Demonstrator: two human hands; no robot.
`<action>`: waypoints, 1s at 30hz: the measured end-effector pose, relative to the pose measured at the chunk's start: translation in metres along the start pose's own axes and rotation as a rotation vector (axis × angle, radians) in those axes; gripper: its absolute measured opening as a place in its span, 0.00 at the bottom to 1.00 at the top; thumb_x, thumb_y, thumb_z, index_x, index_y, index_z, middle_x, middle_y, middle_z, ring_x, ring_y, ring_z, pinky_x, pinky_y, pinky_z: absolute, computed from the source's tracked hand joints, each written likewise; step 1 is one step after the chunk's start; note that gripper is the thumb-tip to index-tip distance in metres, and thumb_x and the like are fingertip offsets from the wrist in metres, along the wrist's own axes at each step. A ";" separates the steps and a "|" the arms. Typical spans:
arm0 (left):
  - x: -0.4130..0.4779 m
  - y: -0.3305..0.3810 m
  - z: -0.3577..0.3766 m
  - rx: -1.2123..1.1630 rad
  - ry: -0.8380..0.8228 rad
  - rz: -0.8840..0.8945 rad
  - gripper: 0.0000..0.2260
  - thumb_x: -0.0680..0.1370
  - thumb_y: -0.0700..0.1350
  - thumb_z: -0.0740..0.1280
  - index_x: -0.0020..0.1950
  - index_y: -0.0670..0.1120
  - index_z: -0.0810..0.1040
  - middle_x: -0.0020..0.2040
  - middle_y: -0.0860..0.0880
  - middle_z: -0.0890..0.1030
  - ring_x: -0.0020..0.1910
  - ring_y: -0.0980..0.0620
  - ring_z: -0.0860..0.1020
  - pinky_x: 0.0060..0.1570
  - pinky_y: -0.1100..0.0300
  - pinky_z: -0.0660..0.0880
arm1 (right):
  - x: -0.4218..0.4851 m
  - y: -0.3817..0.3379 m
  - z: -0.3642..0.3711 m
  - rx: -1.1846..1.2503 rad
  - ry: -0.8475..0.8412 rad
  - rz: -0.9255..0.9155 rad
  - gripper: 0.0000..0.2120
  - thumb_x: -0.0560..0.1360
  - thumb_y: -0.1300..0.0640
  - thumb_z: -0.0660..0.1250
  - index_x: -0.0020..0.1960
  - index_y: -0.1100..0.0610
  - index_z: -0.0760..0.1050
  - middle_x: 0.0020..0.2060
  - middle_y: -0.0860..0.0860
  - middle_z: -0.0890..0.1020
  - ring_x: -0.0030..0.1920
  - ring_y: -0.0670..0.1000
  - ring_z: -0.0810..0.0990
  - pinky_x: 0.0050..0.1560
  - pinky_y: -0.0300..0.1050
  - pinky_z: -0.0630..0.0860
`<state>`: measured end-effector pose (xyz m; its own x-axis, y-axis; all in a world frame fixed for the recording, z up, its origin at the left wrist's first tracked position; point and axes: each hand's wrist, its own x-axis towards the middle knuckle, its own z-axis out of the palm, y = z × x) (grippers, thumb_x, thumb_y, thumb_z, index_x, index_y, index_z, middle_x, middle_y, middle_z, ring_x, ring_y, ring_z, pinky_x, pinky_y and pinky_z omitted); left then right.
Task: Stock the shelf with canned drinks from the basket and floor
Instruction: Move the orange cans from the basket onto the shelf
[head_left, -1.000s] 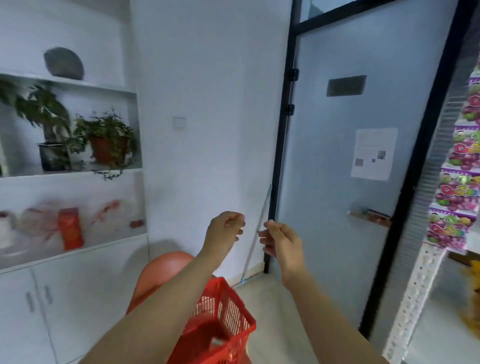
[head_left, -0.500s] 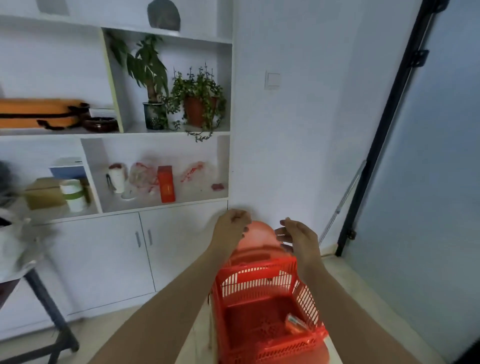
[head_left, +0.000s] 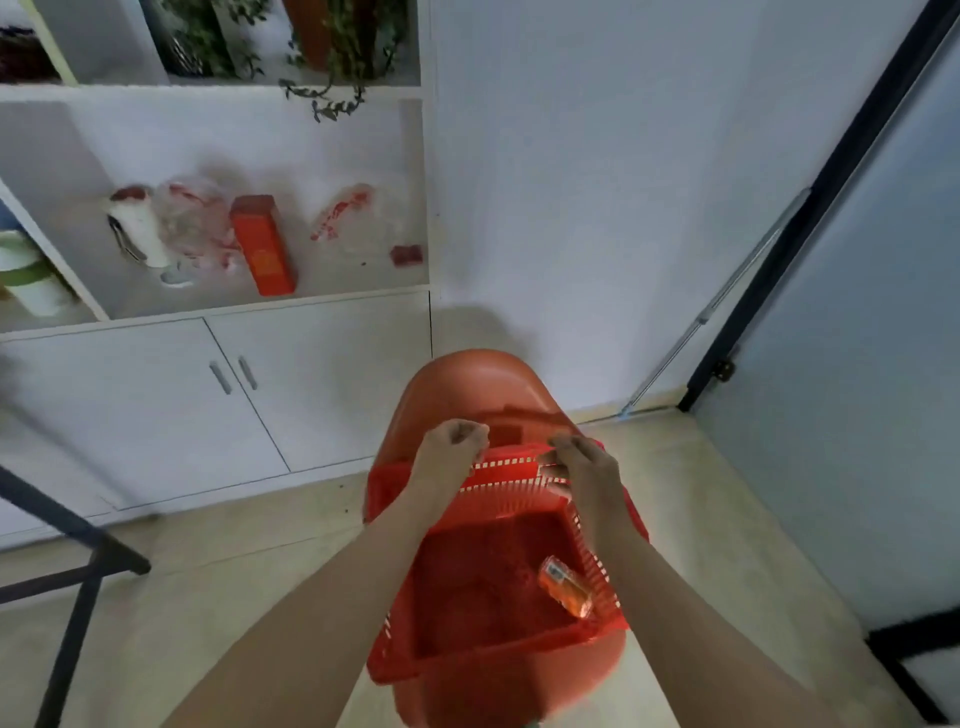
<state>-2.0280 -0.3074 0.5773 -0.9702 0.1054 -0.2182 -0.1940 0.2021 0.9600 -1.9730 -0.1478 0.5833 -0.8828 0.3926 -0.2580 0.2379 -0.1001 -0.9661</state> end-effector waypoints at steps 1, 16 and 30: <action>0.011 -0.010 0.012 0.005 0.001 -0.040 0.04 0.79 0.46 0.67 0.45 0.49 0.79 0.45 0.43 0.84 0.39 0.51 0.79 0.43 0.54 0.77 | 0.011 0.010 -0.008 -0.010 -0.002 0.029 0.08 0.80 0.56 0.64 0.45 0.56 0.79 0.36 0.52 0.83 0.35 0.47 0.79 0.37 0.39 0.75; 0.093 -0.182 0.143 0.077 -0.096 -0.510 0.04 0.79 0.46 0.66 0.46 0.48 0.78 0.44 0.50 0.82 0.39 0.54 0.78 0.41 0.60 0.75 | 0.116 0.179 -0.073 -0.144 0.040 0.406 0.09 0.80 0.53 0.64 0.50 0.57 0.79 0.41 0.53 0.84 0.39 0.48 0.82 0.38 0.38 0.78; 0.133 -0.295 0.215 0.238 -0.326 -0.694 0.15 0.81 0.51 0.63 0.63 0.43 0.76 0.50 0.48 0.79 0.47 0.53 0.77 0.47 0.56 0.76 | 0.175 0.278 -0.099 -0.271 -0.009 0.571 0.19 0.81 0.45 0.59 0.63 0.56 0.75 0.57 0.46 0.77 0.61 0.47 0.75 0.56 0.41 0.68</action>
<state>-2.0687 -0.1439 0.2274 -0.5409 0.1509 -0.8274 -0.6658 0.5243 0.5309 -2.0209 -0.0162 0.2698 -0.5894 0.3383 -0.7336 0.7657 -0.0557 -0.6408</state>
